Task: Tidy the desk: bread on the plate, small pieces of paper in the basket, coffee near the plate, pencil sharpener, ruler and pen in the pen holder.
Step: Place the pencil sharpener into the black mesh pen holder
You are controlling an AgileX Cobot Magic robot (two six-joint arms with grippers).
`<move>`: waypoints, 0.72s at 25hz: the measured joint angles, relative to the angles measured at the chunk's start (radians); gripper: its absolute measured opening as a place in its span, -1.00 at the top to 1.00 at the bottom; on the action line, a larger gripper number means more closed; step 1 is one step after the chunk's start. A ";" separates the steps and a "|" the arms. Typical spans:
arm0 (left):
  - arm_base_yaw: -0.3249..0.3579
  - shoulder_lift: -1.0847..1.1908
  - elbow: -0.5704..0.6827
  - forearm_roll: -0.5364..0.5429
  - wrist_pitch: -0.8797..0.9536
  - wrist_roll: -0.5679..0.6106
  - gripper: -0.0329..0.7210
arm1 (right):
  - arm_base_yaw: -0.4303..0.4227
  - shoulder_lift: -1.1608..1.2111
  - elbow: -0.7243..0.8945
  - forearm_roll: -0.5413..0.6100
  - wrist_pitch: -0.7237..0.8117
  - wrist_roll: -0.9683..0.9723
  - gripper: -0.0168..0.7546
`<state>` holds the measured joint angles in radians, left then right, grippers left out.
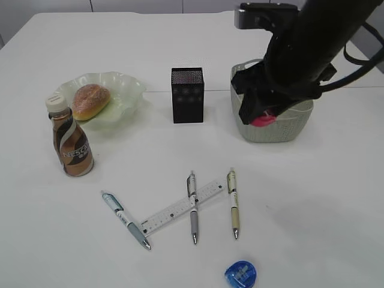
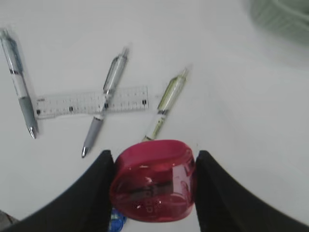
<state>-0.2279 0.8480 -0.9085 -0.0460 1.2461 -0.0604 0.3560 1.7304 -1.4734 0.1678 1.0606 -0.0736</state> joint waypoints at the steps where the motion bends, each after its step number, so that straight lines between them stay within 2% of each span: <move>1: 0.000 0.000 0.000 0.000 0.000 0.000 -0.24 | 0.000 -0.002 0.000 0.000 -0.027 0.000 0.01; 18: 0.000 0.000 0.000 0.000 0.000 0.000 -0.24 | 0.000 0.005 0.002 -0.002 -0.653 -0.094 0.01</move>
<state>-0.2279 0.8480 -0.9085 -0.0460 1.2461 -0.0604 0.3560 1.7358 -1.4716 0.1657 0.4078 -0.1673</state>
